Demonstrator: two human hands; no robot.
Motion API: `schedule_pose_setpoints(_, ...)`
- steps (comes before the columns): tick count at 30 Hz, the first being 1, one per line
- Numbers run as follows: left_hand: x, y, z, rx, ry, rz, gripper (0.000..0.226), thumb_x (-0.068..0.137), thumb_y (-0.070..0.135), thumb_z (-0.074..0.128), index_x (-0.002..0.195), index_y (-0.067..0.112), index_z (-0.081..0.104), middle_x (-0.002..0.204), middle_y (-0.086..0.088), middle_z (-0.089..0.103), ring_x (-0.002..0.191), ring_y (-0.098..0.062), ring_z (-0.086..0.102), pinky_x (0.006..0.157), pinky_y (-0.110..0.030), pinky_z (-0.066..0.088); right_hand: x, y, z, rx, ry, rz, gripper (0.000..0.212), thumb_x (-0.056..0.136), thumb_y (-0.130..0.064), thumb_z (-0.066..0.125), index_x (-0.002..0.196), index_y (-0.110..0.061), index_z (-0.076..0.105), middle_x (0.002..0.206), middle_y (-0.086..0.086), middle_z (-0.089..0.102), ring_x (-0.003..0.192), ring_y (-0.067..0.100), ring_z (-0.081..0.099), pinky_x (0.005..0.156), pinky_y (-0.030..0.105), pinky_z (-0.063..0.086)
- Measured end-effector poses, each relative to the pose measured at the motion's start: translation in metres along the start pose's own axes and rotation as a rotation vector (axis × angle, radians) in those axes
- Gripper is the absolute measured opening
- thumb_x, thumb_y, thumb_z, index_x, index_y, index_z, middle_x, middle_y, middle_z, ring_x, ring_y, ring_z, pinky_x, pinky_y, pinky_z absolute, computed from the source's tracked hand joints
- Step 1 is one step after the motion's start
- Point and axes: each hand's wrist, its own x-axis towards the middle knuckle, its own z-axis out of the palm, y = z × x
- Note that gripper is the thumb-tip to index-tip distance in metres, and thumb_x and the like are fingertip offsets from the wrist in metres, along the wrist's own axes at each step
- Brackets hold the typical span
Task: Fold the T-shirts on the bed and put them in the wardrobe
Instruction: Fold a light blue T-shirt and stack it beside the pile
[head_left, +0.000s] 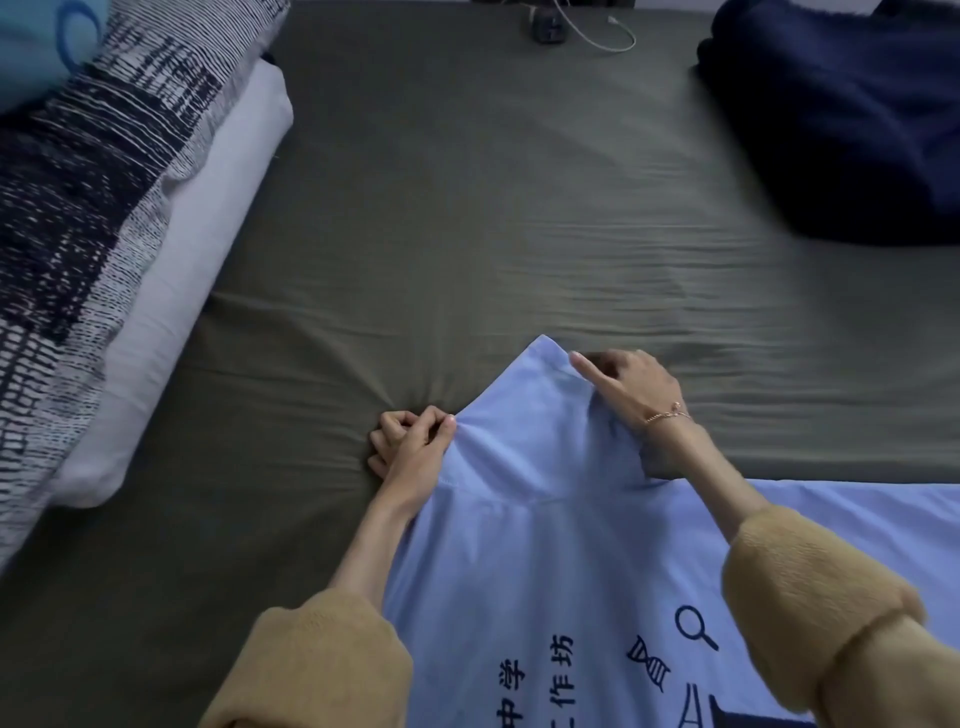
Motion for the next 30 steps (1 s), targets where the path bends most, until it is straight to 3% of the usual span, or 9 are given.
schedule_pose_setpoints(3,0.002,-0.002,0.001,0.016,-0.005,-0.001,0.028,0.096,0.039,0.047,0.070,0.029,0.046,0.110,0.005,0.029,0.113,-0.017,0.028,0.101,-0.028,0.014,-0.010,0.014,0.006,-0.040,0.038,-0.089,0.052,0.084,-0.067,0.036,0.058,-0.023,0.046,0.069,-0.009,0.042,0.090,0.021,0.046,0.069,0.031,0.032)
schedule_pose_setpoints(5,0.001,-0.002,0.002,0.028,0.010,0.009,0.028,0.096,0.039,0.047,0.071,0.026,0.046,0.110,0.005,0.028,0.113,-0.019,0.028,0.101,-0.028,0.015,-0.013,0.019,0.012,-0.051,0.082,-0.132,0.052,0.086,-0.062,0.034,0.062,-0.016,0.040,0.073,0.002,0.052,0.087,0.029,0.050,0.067,0.034,0.031)
schedule_pose_setpoints(8,0.001,-0.002,0.005,0.046,0.018,0.014,0.025,0.097,0.039,0.045,0.078,0.022,0.049,0.110,0.005,0.028,0.113,-0.019,0.028,0.103,-0.031,0.016,-0.010,0.021,0.010,-0.068,0.132,-0.115,0.033,0.097,-0.039,0.043,0.080,-0.011,0.039,0.084,0.022,0.064,0.085,0.043,0.056,0.060,0.037,0.027)
schedule_pose_setpoints(12,0.002,-0.003,0.004,0.044,0.002,0.014,0.028,0.097,0.039,0.044,0.072,0.029,0.046,0.110,0.005,0.027,0.112,-0.018,0.027,0.103,-0.031,0.014,-0.016,0.032,-0.009,0.026,0.211,-0.085,0.036,0.090,-0.044,0.055,0.085,-0.009,0.047,0.070,0.009,0.062,0.071,0.036,0.057,0.060,0.037,0.036)
schedule_pose_setpoints(18,0.003,-0.004,0.006,0.044,0.011,0.013,0.024,0.098,0.039,0.043,0.081,0.023,0.050,0.110,0.004,0.026,0.114,-0.019,0.027,0.104,-0.032,0.013,-0.029,0.054,-0.018,0.046,-0.022,-0.066,0.034,0.073,-0.034,0.077,0.061,-0.028,0.046,0.059,-0.014,0.053,0.064,0.018,0.053,0.061,0.031,0.040)
schedule_pose_setpoints(21,0.003,-0.004,0.006,0.049,0.015,0.016,0.024,0.098,0.039,0.042,0.083,0.022,0.049,0.110,0.004,0.026,0.116,-0.021,0.027,0.105,-0.034,0.013,-0.026,0.057,-0.020,0.055,-0.029,-0.108,0.034,0.080,-0.020,0.073,0.061,-0.024,0.045,0.058,-0.006,0.050,0.063,0.022,0.048,0.057,0.024,0.028)
schedule_pose_setpoints(24,0.003,-0.003,0.006,0.052,0.020,0.010,0.024,0.099,0.039,0.042,0.083,0.022,0.049,0.110,0.003,0.026,0.117,-0.022,0.027,0.106,-0.033,0.013,-0.029,0.056,-0.020,0.069,0.020,-0.126,0.017,0.082,-0.011,0.068,0.074,-0.012,0.054,0.069,0.002,0.057,0.068,0.026,0.053,0.061,0.025,0.031)
schedule_pose_setpoints(26,0.004,-0.003,0.006,0.049,0.021,0.010,0.025,0.098,0.040,0.041,0.084,0.022,0.049,0.110,0.003,0.026,0.118,-0.022,0.027,0.106,-0.033,0.013,-0.032,0.053,-0.019,0.064,0.019,-0.090,0.014,0.085,-0.017,0.065,0.081,-0.006,0.058,0.076,0.004,0.061,0.077,0.029,0.057,0.069,0.032,0.040)
schedule_pose_setpoints(30,0.004,-0.005,0.007,0.044,0.022,0.025,0.024,0.098,0.041,0.041,0.084,0.023,0.050,0.110,0.003,0.026,0.117,-0.021,0.027,0.106,-0.033,0.013,-0.037,0.051,-0.023,0.037,-0.048,0.082,0.039,0.072,-0.041,0.076,0.088,-0.017,0.050,0.079,0.001,0.057,0.082,0.023,0.054,0.076,0.036,0.045)
